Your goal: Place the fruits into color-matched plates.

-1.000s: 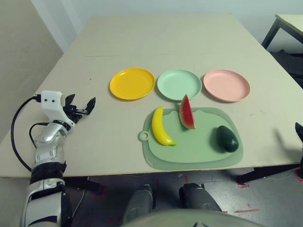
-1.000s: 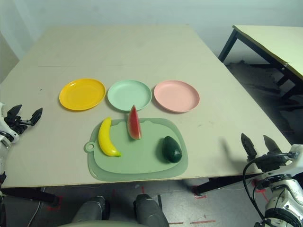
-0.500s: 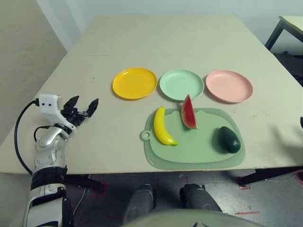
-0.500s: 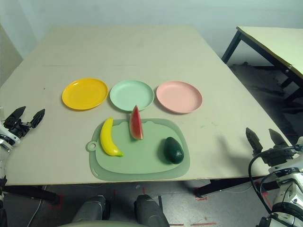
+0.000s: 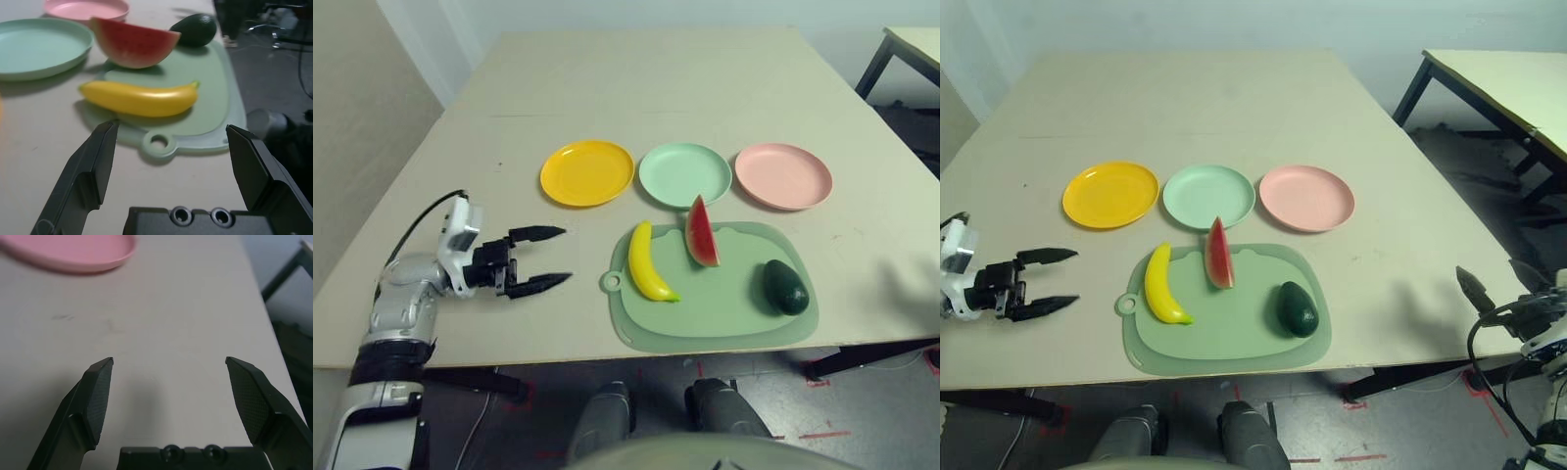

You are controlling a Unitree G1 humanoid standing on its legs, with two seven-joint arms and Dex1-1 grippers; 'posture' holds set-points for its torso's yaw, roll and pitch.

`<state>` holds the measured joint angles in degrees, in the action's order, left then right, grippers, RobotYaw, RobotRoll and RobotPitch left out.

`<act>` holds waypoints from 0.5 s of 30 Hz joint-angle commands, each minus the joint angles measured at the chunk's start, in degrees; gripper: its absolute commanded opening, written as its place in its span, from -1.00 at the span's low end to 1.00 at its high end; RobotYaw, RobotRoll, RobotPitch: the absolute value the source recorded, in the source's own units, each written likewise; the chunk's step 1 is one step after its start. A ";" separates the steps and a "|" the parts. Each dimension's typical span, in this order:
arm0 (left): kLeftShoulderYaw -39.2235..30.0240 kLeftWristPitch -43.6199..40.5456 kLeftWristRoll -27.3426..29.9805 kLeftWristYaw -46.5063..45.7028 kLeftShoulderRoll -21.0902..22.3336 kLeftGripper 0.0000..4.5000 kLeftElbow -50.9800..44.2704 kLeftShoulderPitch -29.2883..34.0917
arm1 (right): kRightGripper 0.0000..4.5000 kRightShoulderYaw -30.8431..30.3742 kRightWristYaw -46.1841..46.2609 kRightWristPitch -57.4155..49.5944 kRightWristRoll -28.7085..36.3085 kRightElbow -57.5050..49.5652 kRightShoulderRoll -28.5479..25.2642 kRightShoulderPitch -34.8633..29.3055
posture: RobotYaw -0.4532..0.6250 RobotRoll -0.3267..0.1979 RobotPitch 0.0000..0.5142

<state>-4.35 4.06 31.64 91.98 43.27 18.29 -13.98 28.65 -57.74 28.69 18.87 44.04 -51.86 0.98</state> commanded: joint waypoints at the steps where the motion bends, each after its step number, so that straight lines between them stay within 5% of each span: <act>1: 2.10 1.16 0.70 0.52 0.53 0.98 -0.70 -1.10 | 1.00 -2.06 -2.73 4.20 -2.90 -12.50 -3.22 -4.57 | -0.30 0.25 -0.67; 8: 3.35 4.46 -0.44 0.52 -0.14 0.98 5.61 -4.96 | 1.00 -3.53 -11.11 -6.40 -1.07 -41.28 -14.73 -12.08 | -0.34 0.25 -0.68; 15: 4.04 6.80 -0.49 0.52 0.11 0.98 7.58 -5.22 | 1.00 -7.83 -14.15 -10.67 -3.48 -50.21 -19.17 -10.07 | -0.30 0.25 -0.68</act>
<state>-1.03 10.04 31.72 92.26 43.15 25.47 -19.47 22.47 -70.80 18.59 16.57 -4.63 -70.14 -9.36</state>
